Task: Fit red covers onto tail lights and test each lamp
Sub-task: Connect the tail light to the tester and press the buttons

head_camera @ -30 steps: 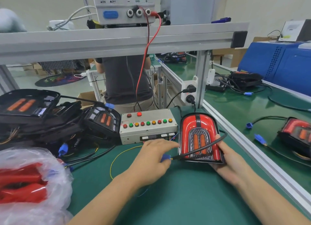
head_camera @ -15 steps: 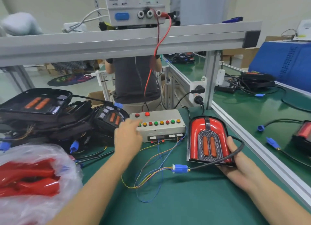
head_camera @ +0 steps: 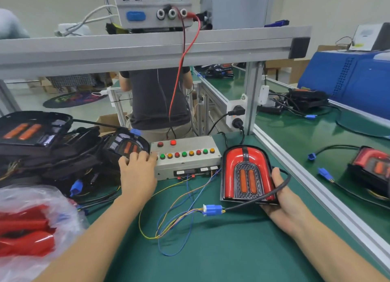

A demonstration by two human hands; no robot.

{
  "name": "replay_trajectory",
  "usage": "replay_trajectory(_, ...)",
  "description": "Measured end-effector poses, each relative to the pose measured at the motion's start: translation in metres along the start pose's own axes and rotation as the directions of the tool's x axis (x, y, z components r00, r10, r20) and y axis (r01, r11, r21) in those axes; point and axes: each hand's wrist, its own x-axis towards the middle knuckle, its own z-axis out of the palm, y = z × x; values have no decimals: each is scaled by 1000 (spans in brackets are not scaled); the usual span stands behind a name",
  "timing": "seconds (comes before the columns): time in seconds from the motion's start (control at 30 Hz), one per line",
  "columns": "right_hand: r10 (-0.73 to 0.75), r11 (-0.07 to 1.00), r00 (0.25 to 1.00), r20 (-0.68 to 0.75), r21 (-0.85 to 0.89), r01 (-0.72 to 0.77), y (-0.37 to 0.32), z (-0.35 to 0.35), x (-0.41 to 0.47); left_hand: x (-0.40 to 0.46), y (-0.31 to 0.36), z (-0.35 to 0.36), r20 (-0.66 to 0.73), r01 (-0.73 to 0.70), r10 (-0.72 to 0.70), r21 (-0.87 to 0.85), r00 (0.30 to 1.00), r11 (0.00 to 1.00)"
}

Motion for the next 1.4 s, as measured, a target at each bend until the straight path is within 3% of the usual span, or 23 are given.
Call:
replay_trajectory(0.33,-18,998,998,-64,-61,14,3,-1,-3,-2,5,-3,-31,-7,8,21,999,1000)
replay_trajectory(0.77,11,999,998,54,-51,-9,3,-8,-3,-7,10,-6,-5,40,-40,13,999,999)
replay_trajectory(0.87,8,1000,997,79,-26,-6,3,-8,-2,-11,23,-13,38,104,-103,-37,994,994)
replay_trajectory(0.93,11,1000,996,86,-10,-10,4,-8,-1,-13,43,-18,68,114,-104,-158,992,981)
replay_trajectory(1.1,22,999,995,93,28,-24,5,-10,2,-6,103,-33,260,62,53,-418,964,906)
replay_trajectory(1.27,26,999,996,87,45,-30,5,-9,2,-1,124,-31,374,111,50,-396,926,911)
replay_trajectory(1.4,35,998,992,123,54,-42,5,-10,1,-1,121,-24,330,128,-6,-349,944,928)
